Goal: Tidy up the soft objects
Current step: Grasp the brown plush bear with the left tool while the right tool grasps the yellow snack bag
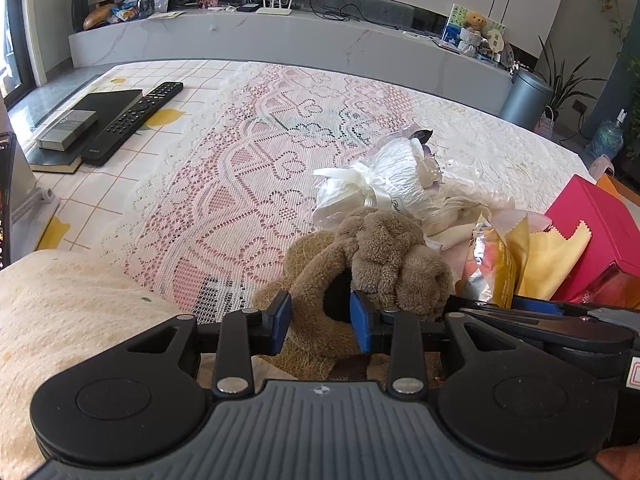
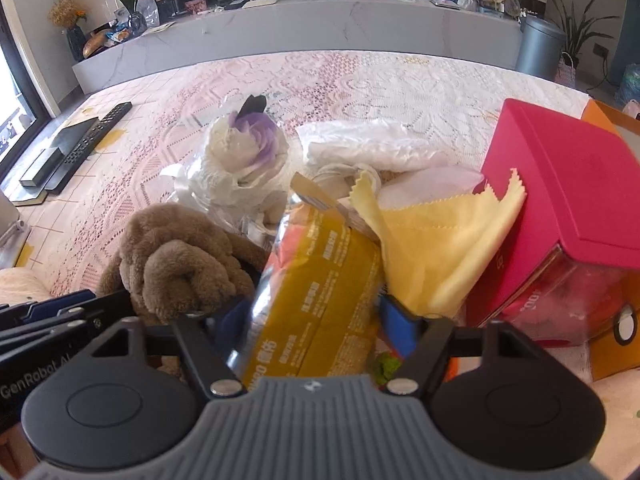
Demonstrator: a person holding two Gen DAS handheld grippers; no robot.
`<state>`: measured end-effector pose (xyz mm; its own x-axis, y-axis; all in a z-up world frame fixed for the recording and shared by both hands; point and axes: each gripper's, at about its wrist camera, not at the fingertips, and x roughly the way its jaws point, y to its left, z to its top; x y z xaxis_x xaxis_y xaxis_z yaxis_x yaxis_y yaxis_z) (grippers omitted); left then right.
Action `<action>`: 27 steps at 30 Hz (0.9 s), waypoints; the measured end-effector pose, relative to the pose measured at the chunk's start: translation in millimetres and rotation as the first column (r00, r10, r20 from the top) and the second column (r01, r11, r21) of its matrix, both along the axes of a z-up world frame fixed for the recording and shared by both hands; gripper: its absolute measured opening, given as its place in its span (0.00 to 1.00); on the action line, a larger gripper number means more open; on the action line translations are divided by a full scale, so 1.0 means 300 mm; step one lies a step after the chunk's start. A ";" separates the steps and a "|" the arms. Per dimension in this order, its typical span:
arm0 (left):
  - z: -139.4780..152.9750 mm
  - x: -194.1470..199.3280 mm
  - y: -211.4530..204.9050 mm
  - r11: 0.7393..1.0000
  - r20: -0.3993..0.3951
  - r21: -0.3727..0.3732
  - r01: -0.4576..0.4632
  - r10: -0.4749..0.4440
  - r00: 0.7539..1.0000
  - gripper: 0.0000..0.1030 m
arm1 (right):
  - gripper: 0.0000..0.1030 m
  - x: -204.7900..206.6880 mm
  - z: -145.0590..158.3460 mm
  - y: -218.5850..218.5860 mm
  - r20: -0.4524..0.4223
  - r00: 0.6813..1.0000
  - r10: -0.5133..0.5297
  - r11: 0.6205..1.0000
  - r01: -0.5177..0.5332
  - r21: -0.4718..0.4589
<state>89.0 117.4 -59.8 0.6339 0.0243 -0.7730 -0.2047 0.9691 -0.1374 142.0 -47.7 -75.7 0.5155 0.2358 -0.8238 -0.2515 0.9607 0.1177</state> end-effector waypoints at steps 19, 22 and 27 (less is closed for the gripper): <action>0.025 0.088 -0.028 0.991 0.063 -0.023 0.130 -0.128 0.990 0.85 | 0.48 0.002 0.032 -0.081 -0.081 0.995 0.064 0.993 -0.054 0.109; -0.008 0.114 -0.027 0.988 0.055 -0.085 0.131 -0.127 0.990 0.88 | 0.49 0.000 0.024 -0.081 -0.081 0.994 0.069 0.992 -0.060 0.110; -0.061 0.144 -0.050 0.980 0.005 -0.126 0.151 -0.151 0.988 0.85 | 0.51 0.002 0.011 -0.078 -0.079 0.994 0.072 0.992 -0.063 0.112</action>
<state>132.3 102.3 -78.2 0.6194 -0.1691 -0.7667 -0.0582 0.9639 -0.2596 142.7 -71.0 -72.3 0.4262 0.3585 -0.8306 -0.3006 0.9221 0.2438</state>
